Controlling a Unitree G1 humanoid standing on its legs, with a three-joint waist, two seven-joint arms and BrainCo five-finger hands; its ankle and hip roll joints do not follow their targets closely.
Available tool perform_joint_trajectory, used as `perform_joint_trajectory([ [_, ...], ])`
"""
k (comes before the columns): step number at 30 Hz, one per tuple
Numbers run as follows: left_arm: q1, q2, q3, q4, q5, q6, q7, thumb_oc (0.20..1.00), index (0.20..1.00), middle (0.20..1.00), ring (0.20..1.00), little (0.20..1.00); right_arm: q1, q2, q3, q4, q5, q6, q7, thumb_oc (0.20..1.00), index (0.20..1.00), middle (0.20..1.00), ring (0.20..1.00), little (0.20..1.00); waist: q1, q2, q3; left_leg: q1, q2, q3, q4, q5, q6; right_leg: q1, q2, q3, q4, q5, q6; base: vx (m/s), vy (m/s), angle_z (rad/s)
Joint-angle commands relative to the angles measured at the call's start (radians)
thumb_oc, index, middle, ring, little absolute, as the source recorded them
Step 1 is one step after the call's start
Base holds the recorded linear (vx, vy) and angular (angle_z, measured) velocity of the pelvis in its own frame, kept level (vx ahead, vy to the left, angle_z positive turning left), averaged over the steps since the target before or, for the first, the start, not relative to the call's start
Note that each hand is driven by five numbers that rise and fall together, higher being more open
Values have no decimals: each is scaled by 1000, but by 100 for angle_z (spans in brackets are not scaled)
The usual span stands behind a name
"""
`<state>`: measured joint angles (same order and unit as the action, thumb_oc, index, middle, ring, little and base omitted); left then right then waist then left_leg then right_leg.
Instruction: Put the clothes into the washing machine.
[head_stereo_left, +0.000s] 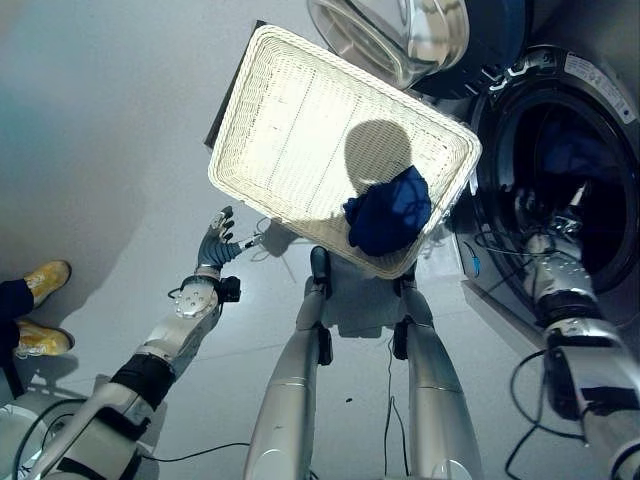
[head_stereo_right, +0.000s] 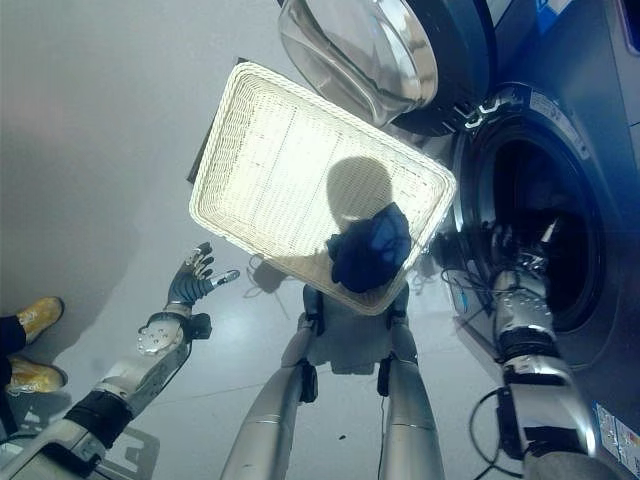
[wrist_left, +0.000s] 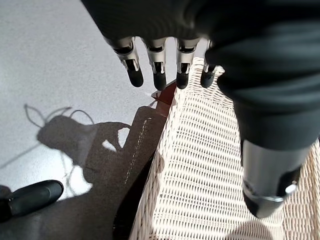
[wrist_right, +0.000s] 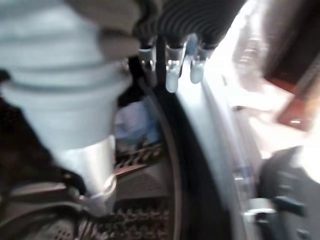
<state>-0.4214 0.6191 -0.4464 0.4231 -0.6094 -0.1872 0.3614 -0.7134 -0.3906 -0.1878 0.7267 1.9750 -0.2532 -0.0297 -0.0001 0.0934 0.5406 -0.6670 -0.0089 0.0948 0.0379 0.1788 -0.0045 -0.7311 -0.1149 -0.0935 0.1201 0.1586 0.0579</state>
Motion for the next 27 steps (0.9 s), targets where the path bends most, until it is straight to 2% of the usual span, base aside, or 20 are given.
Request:
perform_joint_trajectory([
  [1,54,-41,50,10,33,-47,45,1000,1000,1000,1000,1000,93,30,10,-138,-3,-79,61,1000,1000,1000,1000,1000,-5,42,-21,21,-55,7,19,-71,-33,35,80,-48,41,-81,13,-71,121,0],
  [5,87,-72,58,17,42,-56,66,1000,1000,1000,1000,1000,163,101,44,-229,-3,-96,87,1000,1000,1000,1000,1000,-14,42,-21,25,-51,12,3,-63,-31,35,83,-37,34,-77,14,-36,92,-3],
  [6,131,-108,72,22,52,-69,87,1000,1000,1000,1000,1000,254,163,103,-324,-3,-114,88,1000,1000,1000,1000,1000,-26,43,-21,35,-51,20,-17,-51,-29,38,86,-22,30,-75,15,-63,189,-5],
  [11,190,-176,73,41,74,-116,123,1000,1000,1000,1000,1000,383,230,210,-390,-3,-122,109,1000,1000,1000,1000,1000,-45,49,-21,48,-50,36,-41,-37,-28,41,86,-4,27,-75,16,-33,147,-3],
  [17,216,-235,68,65,78,-142,146,1000,1000,1000,1000,1000,445,247,299,-400,-3,-129,137,1000,1000,1000,1000,1000,-59,61,-21,63,-57,48,-52,-30,-27,50,79,10,18,-70,17,-7,131,-6],
  [19,221,-264,63,84,66,-155,157,1000,1000,1000,1000,1000,455,219,371,-378,-3,-146,172,1000,1000,1000,1000,1000,-63,66,-21,73,-59,55,-63,-22,-28,59,73,12,3,-61,19,0,144,-5],
  [21,222,-275,64,86,56,-150,162,1000,1000,1000,1000,1000,451,189,407,-359,-106,-184,155,1000,1000,1000,1000,1000,-63,67,-21,79,-60,58,-69,-20,-28,66,68,11,-10,-55,20,2,63,-2],
  [22,222,-275,64,86,56,-150,162,1000,1000,1000,1000,1000,451,189,407,-359,-106,-184,155,1000,1000,1000,1000,1000,-63,67,-21,79,-60,58,-69,-20,-28,66,68,11,-10,-55,20,0,48,0],
  [23,223,-280,64,88,48,-148,163,1000,1000,1000,1000,1000,449,182,420,-367,-263,-221,106,1000,1000,1000,1000,1000,-62,67,-21,80,-60,59,-71,-20,-28,70,66,9,-17,-53,21,3,65,1],
  [25,224,-302,79,115,22,-135,154,1000,1000,1000,1000,1000,439,142,470,-411,-910,-335,-166,1000,1000,1000,1000,1000,-61,57,-21,83,-57,60,-72,-19,-29,79,60,1,-23,-49,22,9,68,0],
  [26,224,-302,79,115,22,-135,154,1000,1000,1000,1000,1000,439,142,470,-411,-910,-335,-166,1000,1000,1000,1000,1000,-61,57,-21,83,-57,60,-72,-19,-29,79,60,1,-23,-49,22,0,0,0],
  [27,222,-309,93,134,5,-126,140,1000,1000,1000,1000,1000,428,101,500,-438,-1387,-351,-380,1000,1000,1000,1000,1000,-60,49,-21,81,-58,53,-70,-19,-29,79,61,-2,-21,-49,24,-2,-6,6],
])
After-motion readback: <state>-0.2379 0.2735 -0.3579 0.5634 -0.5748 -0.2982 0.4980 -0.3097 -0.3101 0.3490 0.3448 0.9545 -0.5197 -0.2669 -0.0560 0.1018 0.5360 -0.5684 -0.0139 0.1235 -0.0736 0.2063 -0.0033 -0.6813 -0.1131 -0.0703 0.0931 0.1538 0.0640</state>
